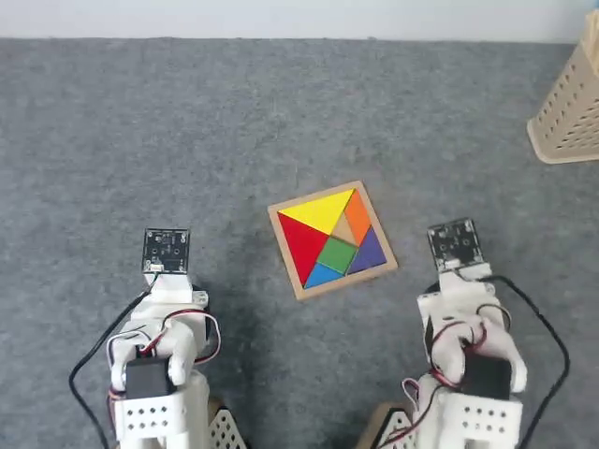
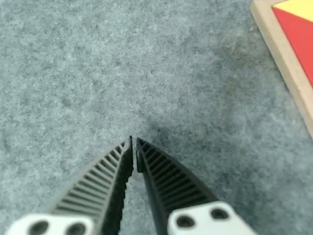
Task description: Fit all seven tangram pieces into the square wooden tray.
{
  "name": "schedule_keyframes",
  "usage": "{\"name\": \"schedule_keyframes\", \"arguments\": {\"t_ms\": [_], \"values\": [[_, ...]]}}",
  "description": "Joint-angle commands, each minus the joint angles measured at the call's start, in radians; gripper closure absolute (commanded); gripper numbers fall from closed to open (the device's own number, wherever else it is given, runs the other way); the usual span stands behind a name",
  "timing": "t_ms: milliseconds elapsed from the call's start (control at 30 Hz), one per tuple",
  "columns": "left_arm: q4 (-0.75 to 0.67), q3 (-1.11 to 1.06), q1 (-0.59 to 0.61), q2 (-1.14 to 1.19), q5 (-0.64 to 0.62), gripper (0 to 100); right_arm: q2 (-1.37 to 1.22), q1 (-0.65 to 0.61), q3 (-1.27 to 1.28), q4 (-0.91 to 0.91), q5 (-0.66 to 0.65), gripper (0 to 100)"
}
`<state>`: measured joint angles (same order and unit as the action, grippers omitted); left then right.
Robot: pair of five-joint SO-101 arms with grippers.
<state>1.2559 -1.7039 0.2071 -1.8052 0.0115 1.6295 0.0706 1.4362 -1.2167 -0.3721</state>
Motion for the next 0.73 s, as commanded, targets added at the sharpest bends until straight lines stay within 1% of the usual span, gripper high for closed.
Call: {"name": "schedule_keyframes", "arguments": {"t_ms": [0,100,233,367,700], "values": [[0.006,0.019,0.005,-0.021,-0.008,99,0.117,0.035,0.083,-0.007,-0.012,98.5],[0.006,0.019,0.005,-0.021,-0.008,99,0.197,0.071,0.153,-0.004,-0.012,98.5],[0.006,0.019,0.005,-0.021,-0.008,99,0.177,0.104,0.183,0.001,-0.011,98.5],[0.006,0.019,0.005,-0.021,-0.008,99,0.183,0.096,0.250,0.001,-0.015,98.5],[0.006,0.019,0.005,-0.021,-0.008,99,0.183,0.101,0.247,-0.001,-0.017,98.5]]}}
